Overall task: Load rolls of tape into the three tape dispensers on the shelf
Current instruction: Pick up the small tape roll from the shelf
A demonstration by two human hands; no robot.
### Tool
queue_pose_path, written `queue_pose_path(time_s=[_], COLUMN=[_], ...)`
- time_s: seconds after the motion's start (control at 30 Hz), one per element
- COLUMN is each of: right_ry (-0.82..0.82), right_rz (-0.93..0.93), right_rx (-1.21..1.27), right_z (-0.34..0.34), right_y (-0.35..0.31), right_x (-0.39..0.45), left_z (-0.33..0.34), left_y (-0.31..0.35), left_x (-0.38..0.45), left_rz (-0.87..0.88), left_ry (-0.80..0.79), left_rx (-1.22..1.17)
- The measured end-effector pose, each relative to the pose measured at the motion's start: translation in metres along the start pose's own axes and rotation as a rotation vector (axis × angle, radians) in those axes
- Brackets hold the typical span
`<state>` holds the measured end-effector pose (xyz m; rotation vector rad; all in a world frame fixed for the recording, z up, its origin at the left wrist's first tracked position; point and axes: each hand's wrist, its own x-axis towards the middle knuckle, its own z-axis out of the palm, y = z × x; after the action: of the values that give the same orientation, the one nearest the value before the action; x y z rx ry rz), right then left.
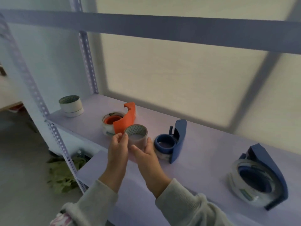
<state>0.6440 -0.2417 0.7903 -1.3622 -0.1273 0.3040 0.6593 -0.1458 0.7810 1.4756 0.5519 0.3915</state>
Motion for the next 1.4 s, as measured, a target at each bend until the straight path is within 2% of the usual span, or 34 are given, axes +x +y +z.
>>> queue_pose_path(time_s=[0.07,0.2,0.33,0.47,0.7,0.8,0.97,1.17,1.4], right_ry=[0.004,0.083,0.148,0.159,0.064,0.006,-0.104,-0.180,-0.067], right_rz=[0.010,-0.084,-0.290,-0.402,-0.494,-0.485,-0.323,-0.238,-0.221], right_rx=[0.032,0.007,-0.007,-0.014,-0.066,-0.119,-0.093,-0.096,-0.072], right_z=[0.004,0.014,0.037,0.055,0.076,0.101,0.156,0.236,0.285], right_y=[0.000,0.001,-0.006,-0.017,-0.037,-0.042,-0.036,-0.019,-0.001], right_x=[0.001,-0.011,-0.022,-0.010,0.029,0.052,0.104,0.175,0.210], left_z=[-0.005,-0.016,-0.029,-0.044,-0.068,-0.087,-0.142,-0.209,-0.245], left_y=[-0.003,0.002,0.019,0.046,0.072,0.077,0.085,0.075,0.060], left_x=[0.000,-0.012,-0.013,0.004,0.041,0.059,0.114,0.204,0.270], left_rz=[0.000,0.189,0.375,0.488,0.480,0.428,0.320,0.316,0.240], left_ry=[-0.062,-0.115,-0.210,-0.326,-0.439,-0.391,-0.265,-0.265,-0.439], left_rx=[0.018,0.040,-0.107,-0.238,-0.388,-0.480,-0.519,-0.381,-0.182])
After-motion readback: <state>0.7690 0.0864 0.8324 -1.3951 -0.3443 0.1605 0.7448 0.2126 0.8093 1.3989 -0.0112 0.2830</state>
